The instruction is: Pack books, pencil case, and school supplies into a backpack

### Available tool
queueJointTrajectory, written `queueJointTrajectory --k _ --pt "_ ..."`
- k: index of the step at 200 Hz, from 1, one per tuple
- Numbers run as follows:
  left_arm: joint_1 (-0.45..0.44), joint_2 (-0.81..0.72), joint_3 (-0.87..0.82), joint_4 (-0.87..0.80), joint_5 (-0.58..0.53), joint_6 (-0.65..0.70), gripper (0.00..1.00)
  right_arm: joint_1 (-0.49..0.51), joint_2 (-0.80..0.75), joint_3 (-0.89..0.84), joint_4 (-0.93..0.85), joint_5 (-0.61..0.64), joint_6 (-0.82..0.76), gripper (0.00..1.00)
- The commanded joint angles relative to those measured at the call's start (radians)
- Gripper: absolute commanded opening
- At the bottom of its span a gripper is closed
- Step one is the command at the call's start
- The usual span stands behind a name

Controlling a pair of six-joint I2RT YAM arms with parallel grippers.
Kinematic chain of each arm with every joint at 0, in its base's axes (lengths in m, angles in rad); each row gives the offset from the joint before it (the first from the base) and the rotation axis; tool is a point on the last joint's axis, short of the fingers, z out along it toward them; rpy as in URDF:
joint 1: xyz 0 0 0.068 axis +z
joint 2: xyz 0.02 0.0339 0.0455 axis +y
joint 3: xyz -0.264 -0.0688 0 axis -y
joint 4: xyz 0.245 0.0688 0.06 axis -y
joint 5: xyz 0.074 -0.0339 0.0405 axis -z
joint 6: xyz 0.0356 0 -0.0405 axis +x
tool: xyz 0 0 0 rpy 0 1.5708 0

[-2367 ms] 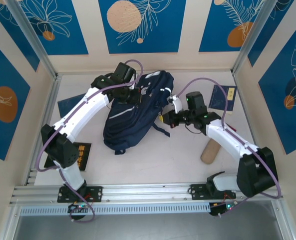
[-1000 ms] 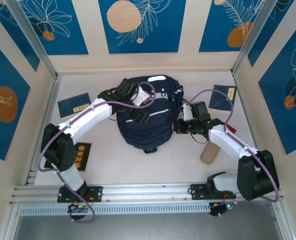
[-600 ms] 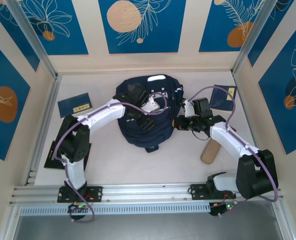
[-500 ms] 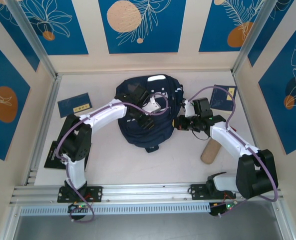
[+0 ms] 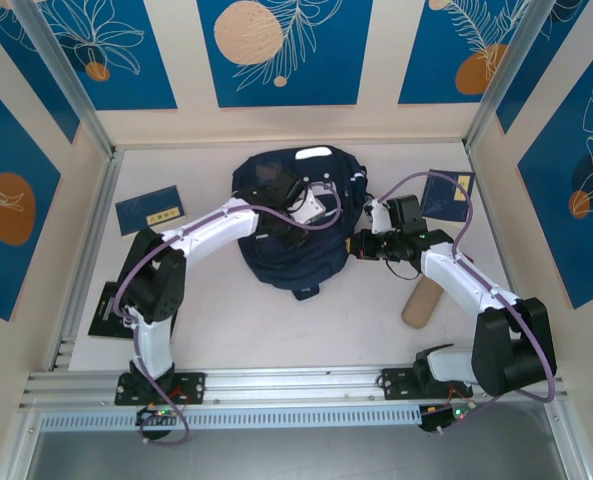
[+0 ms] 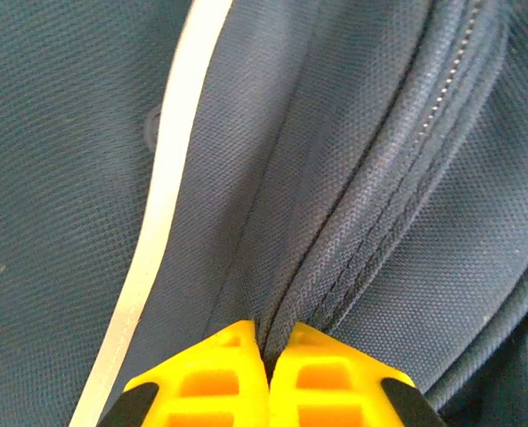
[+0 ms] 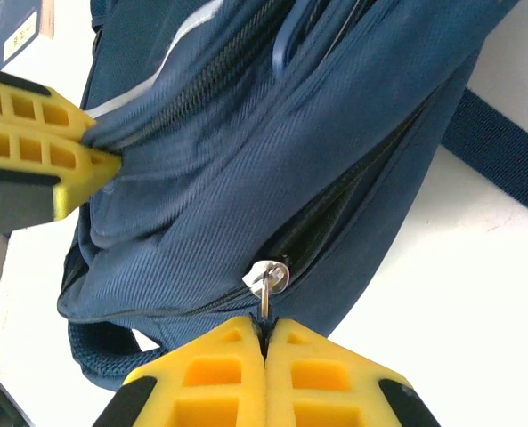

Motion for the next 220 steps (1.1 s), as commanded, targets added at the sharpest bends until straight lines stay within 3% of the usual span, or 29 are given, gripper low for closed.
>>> queueJointTrajectory --k 1,25,65,133,167,190,207,220 --pt "0.002 0.015 0.051 0.045 -0.150 -0.197 0.03 0.020 -0.043 -0.038 0.027 -0.060 0.012 0.00" --pt "0.002 0.018 0.054 0.036 -0.196 -0.293 0.02 0.056 -0.069 -0.073 0.035 -0.085 0.016 0.00" --pt "0.001 0.044 0.102 0.006 -0.169 -0.361 0.02 0.139 -0.118 -0.145 0.098 -0.164 0.074 0.00" --pt "0.002 0.049 0.095 0.027 -0.110 -0.490 0.00 0.347 -0.031 -0.192 0.343 -0.111 0.295 0.00" --pt "0.002 0.041 0.106 0.038 -0.086 -0.504 0.00 0.400 0.055 -0.136 0.344 -0.105 0.324 0.00" --pt "0.005 0.029 0.101 0.043 -0.098 -0.488 0.00 0.397 0.034 -0.131 0.302 -0.054 0.349 0.00" --pt "0.008 0.018 0.083 0.044 -0.103 -0.461 0.00 0.364 -0.033 -0.148 0.255 -0.017 0.369 0.10" --pt "0.008 0.008 0.064 0.054 -0.097 -0.437 0.00 0.325 -0.087 -0.154 0.202 -0.002 0.385 0.25"
